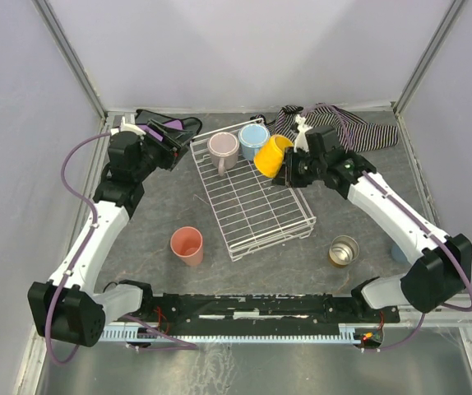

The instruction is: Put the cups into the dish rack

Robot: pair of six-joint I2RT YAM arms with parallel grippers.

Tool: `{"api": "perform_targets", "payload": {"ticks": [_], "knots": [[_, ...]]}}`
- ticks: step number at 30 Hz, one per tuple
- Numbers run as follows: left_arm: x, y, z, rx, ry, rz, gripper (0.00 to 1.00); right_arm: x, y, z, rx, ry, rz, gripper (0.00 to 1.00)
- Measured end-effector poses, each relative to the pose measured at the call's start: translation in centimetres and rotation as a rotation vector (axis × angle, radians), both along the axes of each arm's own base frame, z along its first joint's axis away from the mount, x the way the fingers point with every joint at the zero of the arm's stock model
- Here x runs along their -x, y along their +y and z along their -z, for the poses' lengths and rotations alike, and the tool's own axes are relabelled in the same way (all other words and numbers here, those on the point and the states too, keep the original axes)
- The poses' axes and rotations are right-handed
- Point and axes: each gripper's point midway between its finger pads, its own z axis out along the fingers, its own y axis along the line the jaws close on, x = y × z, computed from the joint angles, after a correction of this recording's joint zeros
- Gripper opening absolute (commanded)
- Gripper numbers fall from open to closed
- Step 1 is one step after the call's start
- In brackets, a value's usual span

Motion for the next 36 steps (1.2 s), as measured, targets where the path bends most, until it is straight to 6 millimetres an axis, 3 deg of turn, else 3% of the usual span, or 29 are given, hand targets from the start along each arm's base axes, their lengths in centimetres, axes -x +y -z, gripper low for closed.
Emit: {"api": "perform_targets", "payload": {"ticks": [5,10,20,28,36], "knots": [[-0.2,-0.2,-0.4,0.008,-0.023,0.014,0.72,0.6,-1.6,3.1,0.134,0.04,0.086,0.01],[-0.1,-0.6,-0.7,0.017,-0.047,0.038,0.72,0.3,-2.2,3.9,0.221,0.029,0.178,0.01],[-0.6,-0.7,-0.7,0.031,-0.067,0.069,0.72,-0.5,0.0,5.8,0.337,0.008,0.255,0.01],[-0.8,-0.5,-1.1,0.039,-0.09,0.084,0.72,-1.5,-0.6,6.3,0.359,-0.003,0.345,0.01],[-0.8,-0.5,-0.7,0.044,-0.093,0.096,0.72,-2.1,-0.3,9.2,0.398,0.048,0.384,0.01]]}}
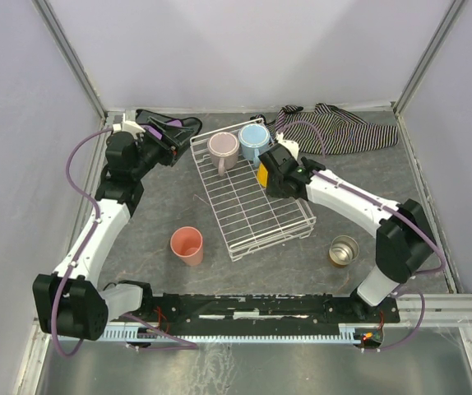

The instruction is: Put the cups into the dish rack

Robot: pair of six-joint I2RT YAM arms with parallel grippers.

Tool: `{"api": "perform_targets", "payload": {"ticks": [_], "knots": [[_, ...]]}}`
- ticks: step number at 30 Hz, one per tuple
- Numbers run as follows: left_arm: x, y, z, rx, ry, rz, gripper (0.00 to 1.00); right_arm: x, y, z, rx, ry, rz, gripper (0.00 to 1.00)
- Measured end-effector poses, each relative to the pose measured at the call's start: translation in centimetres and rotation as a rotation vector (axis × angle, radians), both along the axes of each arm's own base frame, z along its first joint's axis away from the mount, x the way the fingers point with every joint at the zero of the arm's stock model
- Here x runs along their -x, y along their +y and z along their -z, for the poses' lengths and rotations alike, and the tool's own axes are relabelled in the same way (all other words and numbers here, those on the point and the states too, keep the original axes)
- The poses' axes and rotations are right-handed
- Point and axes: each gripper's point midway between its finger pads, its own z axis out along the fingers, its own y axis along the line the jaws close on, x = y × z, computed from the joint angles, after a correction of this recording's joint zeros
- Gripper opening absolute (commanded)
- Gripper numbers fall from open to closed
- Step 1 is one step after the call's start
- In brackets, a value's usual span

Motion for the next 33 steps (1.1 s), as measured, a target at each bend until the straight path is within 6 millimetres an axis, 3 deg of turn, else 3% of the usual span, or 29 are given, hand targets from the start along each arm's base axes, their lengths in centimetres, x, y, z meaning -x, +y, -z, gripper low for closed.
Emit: {"api": "perform_targets", "payload": {"ticks": [12,19,26,33], "knots": [[-0.4,0.0,-0.5,0.017,-0.029,0.012,0.72,-1.8,0.5,2.9,0.033,-0.005,0.045,0.01],[-0.6,0.3,-1.0,0.02,-0.053,0.005,0.72,-3.0,0.2,3.6,0.062,-0.044,0.085,0.01],[-0.6,0.4,-0.4,0.02,-0.046,0.006,0.72,-3.6,0.4,5.3,0.077,-0.038,0.107,0.01],[-0.6,0.5,-0.3,0.022,-0.047,0.011,0.72,-3.7,0.4,5.4,0.07,-0.044,0.119,0.01]]}}
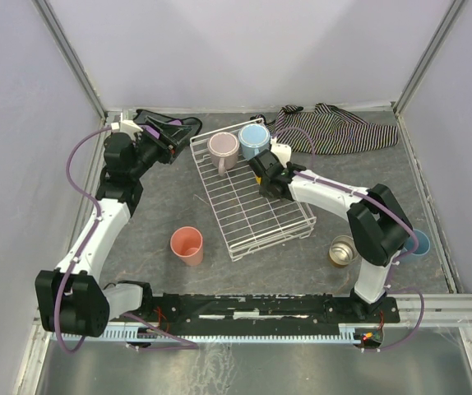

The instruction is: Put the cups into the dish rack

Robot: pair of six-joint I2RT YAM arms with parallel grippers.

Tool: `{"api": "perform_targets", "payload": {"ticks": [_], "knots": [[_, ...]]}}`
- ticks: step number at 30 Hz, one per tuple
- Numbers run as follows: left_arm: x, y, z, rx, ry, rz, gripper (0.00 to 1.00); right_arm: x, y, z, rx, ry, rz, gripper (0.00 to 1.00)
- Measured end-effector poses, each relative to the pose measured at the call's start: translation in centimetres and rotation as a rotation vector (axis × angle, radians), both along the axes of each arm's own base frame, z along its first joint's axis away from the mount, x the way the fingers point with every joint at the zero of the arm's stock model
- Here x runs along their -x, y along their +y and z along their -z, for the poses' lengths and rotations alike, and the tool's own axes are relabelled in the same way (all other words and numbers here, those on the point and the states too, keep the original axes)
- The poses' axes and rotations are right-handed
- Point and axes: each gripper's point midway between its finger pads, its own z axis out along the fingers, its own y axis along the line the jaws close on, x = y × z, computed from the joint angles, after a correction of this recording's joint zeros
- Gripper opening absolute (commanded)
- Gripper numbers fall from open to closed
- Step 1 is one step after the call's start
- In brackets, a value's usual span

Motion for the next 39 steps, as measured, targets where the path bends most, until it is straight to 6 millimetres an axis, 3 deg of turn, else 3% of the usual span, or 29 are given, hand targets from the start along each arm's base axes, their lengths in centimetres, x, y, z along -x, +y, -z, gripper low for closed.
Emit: {"api": "perform_targets", "payload": {"ticks": [3,6,13,27,34,39], "knots": [[-0.1,0.0,0.1,0.0,0.0,0.002,0.72,0.0,0.0,0.0,-0.001,0.0,0.001,0.06],[-0.3,-0.1,0.4,0.0,0.009,0.003,0.72,0.0,0.0,0.1,-0.001,0.004,0.0,0.22],[-0.5,-0.1,0.6,0.003,0.011,0.005,0.72,-0.4,-0.7,0.2,0.003,0.009,0.019,0.43],[-0.8,-0.1,0.7,0.004,0.008,0.006,0.72,-0.6,-1.6,-0.6,0.01,0.013,0.037,0.5],[-0.7,-0.1,1.5,-0.006,0.037,0.016,0.72,0.6,-2.4,-3.2,0.0,0.003,0.036,0.52],[0.5,0.3,3.9,-0.075,0.127,0.013,0.72,1.6,-2.9,-5.8,-0.025,-0.017,0.031,0.54]]}}
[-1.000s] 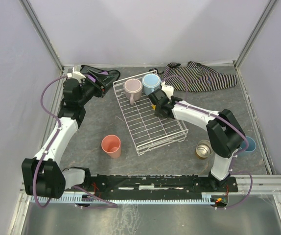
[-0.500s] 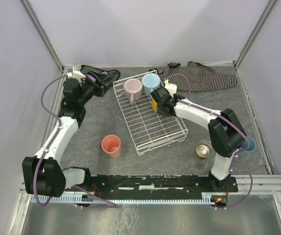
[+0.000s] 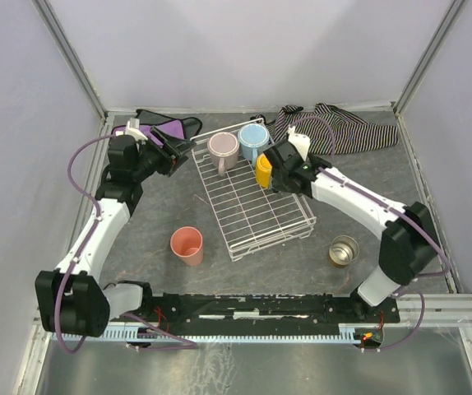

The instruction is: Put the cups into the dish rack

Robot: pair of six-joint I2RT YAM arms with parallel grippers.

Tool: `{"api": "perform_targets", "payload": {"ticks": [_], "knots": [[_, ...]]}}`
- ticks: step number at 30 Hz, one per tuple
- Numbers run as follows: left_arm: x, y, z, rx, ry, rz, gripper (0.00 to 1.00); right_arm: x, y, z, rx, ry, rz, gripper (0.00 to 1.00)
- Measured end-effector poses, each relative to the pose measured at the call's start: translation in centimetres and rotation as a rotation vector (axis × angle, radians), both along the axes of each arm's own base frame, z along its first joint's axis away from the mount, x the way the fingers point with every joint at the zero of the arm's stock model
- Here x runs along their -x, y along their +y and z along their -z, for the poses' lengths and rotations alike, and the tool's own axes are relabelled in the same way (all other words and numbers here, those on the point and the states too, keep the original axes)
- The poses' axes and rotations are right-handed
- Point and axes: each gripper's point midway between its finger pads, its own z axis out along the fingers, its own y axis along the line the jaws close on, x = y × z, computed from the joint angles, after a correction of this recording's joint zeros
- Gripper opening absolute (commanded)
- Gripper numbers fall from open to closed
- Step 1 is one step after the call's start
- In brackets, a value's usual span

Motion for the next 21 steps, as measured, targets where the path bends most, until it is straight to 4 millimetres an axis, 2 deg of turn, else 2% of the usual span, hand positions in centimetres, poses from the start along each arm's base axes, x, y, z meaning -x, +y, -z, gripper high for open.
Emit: {"api": "perform_targets", "payload": {"ticks": [3,6,9,13,16,21], "knots": [[1.6,0.8,1.8,-0.079,0.069,-0.011,0.72,0.6,-0.4,-1.9,-0.017,-0.022,-0.008,0.55],[4.1,1.9,3.2,-0.179,0.143,-0.024,0.71,1.5,-0.9,-3.8,-0.034,-0.046,-0.033,0.56],[6.6,3.3,3.6,-0.283,0.201,-0.037,0.71,2.4,-1.6,-5.7,-0.038,-0.076,-0.068,0.62],[9.7,5.1,3.2,-0.42,0.275,-0.045,0.71,3.4,-2.3,-7.7,-0.048,-0.107,-0.116,0.7],[12.1,5.9,3.9,-0.475,0.34,-0.032,0.71,3.9,-2.9,-8.4,-0.074,-0.11,-0.141,0.72],[16.8,6.9,7.0,-0.55,0.508,0.016,0.72,4.1,-3.9,-8.3,-0.131,-0.082,-0.151,0.77]]}}
